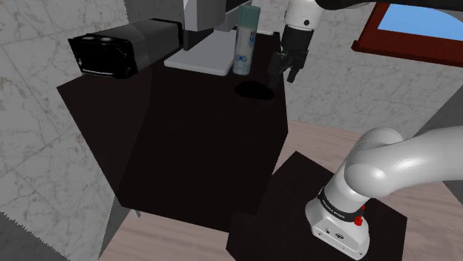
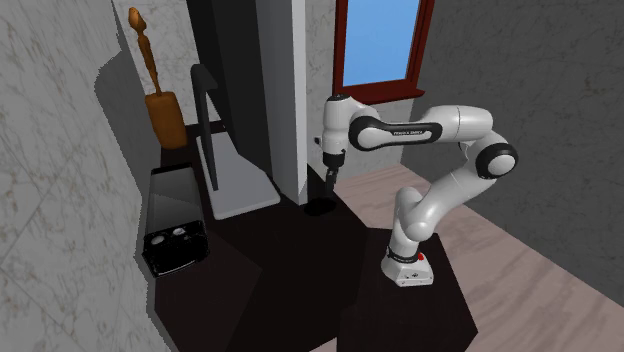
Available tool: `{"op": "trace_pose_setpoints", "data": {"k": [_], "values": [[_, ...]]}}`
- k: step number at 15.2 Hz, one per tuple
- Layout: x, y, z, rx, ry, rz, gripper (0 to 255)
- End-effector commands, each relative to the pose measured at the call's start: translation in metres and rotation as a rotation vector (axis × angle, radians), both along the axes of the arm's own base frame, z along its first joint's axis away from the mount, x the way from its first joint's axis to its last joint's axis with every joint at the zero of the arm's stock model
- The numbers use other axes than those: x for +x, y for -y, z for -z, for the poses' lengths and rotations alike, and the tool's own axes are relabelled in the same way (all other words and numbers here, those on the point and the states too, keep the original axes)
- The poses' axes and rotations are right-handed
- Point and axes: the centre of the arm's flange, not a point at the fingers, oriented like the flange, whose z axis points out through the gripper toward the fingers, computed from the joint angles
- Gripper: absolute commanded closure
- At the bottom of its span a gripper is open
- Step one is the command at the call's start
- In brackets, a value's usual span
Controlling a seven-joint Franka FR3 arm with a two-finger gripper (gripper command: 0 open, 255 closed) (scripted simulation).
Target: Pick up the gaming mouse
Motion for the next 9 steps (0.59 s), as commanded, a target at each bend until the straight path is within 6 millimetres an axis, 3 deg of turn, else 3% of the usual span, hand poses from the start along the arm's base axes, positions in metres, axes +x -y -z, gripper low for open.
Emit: {"op": "trace_pose_setpoints", "data": {"k": [1, 9], "values": [[0.000, 0.000, 0.000, 0.000, 0.000, 0.000, 0], [0.027, -0.085, -0.033, 0.063, 0.009, -0.487, 0]]}}
